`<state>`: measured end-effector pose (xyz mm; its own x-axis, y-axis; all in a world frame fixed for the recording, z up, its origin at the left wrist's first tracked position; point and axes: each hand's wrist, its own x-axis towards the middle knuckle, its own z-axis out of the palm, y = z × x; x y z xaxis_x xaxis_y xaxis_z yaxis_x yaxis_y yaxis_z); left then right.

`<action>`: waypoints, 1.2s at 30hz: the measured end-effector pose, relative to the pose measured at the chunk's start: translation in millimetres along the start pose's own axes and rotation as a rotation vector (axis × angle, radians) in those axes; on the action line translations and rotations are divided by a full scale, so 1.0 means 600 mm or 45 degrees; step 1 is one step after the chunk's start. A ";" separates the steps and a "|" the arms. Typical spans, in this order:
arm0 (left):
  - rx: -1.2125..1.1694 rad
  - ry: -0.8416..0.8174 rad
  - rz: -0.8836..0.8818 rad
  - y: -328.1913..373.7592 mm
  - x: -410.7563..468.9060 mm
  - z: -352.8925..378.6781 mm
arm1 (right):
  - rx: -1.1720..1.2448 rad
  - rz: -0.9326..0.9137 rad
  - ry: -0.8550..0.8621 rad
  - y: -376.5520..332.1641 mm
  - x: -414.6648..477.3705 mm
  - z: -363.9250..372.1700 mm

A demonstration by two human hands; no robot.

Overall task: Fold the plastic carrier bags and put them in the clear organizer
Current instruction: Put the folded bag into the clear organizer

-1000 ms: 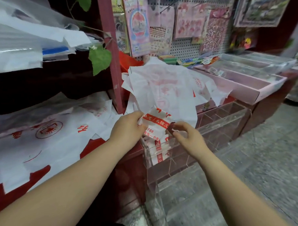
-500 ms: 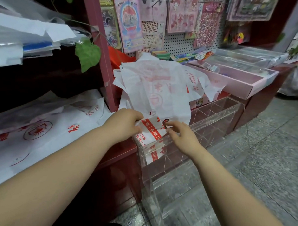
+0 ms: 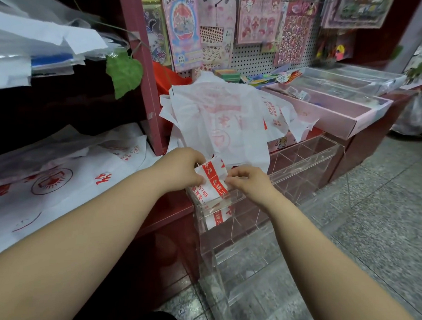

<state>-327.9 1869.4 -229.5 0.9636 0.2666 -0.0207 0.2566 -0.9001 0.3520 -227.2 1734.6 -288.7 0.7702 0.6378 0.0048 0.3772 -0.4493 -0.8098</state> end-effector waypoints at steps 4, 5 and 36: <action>0.017 0.061 -0.020 0.004 0.000 0.017 | -0.272 -0.024 -0.039 -0.004 0.001 -0.008; 0.053 0.067 -0.016 0.008 0.001 0.022 | -0.324 -0.044 -0.047 -0.003 0.002 -0.010; 0.173 0.219 0.027 -0.030 -0.012 0.087 | -0.443 -0.612 0.077 -0.003 -0.033 0.000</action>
<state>-335.5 1865.5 -284.6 0.9447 0.2918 0.1495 0.2558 -0.9412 0.2209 -243.4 1722.8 -287.4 0.4953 0.7884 0.3647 0.8293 -0.3041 -0.4688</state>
